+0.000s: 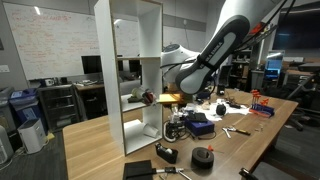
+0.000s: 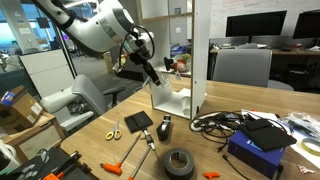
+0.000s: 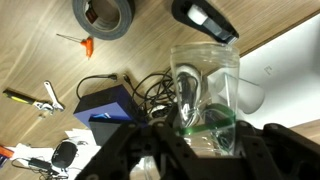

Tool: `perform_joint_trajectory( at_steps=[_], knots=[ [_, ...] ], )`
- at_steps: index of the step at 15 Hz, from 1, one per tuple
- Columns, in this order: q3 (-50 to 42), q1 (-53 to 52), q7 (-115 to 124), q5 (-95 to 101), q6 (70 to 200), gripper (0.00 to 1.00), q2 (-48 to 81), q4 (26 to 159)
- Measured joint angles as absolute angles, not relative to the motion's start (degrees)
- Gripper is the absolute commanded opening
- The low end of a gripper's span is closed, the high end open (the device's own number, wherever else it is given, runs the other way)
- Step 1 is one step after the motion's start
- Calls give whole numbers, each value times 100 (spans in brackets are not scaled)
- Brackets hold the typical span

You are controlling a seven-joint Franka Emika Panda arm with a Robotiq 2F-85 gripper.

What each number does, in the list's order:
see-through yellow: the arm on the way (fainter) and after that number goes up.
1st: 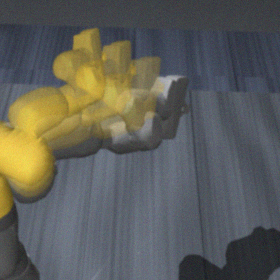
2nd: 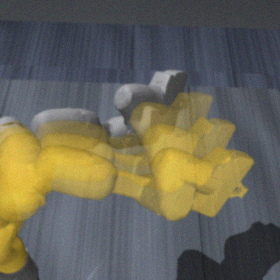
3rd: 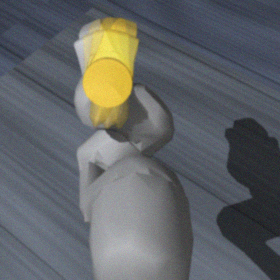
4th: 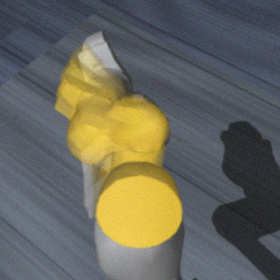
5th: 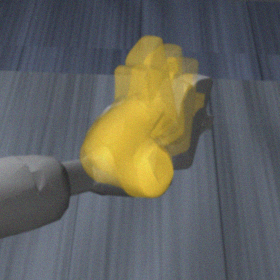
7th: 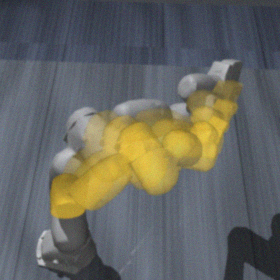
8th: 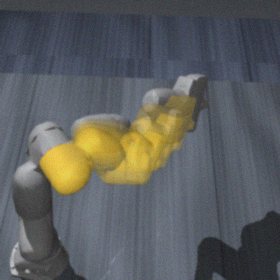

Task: Pick up the plastic cup from the table and put it in the bottom compartment of the cabinet.

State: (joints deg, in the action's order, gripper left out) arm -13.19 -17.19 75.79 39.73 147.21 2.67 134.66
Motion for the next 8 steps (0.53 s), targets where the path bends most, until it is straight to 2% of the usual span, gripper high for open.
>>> perform_joint_trajectory(
  at_steps=[4, 8],
  knots=[
    [-456, -1406, 7736, 3986, 14810, 18, 514, 13513],
    [-164, -1424, 8190, 4546, 15280, 17, 1163, 13460]
  ],
)
